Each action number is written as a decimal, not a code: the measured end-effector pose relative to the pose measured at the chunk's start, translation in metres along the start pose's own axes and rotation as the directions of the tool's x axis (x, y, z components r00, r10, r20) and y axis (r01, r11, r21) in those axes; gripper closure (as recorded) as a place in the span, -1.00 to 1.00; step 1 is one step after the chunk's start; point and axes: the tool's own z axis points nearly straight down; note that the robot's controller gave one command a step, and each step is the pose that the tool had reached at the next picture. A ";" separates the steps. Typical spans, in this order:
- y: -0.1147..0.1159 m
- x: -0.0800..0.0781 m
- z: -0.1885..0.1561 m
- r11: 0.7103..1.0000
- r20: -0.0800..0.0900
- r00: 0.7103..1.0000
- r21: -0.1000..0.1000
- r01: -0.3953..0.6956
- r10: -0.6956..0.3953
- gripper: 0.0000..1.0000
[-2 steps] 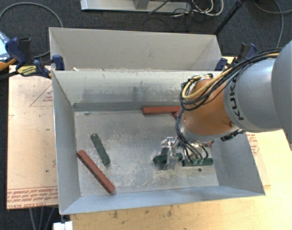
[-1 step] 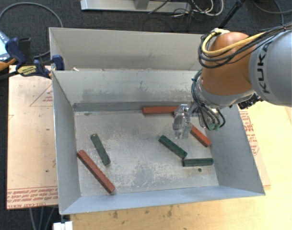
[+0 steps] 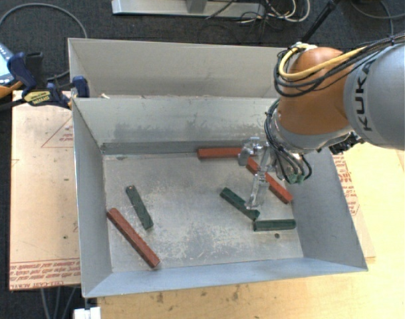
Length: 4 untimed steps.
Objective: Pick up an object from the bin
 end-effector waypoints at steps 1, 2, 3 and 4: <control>-0.024 -0.001 0.089 0.925 -0.006 0.925 0.003 -0.380 0.380 -1.00; -0.023 -0.001 0.088 0.925 -0.004 0.925 0.002 -0.380 0.380 1.00; -0.058 0.053 0.096 0.922 -0.007 0.922 0.005 -0.388 0.388 1.00; -0.056 0.050 0.095 0.923 -0.003 0.923 0.002 -0.385 0.385 -1.00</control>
Offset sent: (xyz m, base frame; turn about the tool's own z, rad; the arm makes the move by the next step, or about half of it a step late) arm 0.0004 -0.0236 -0.0872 0.3906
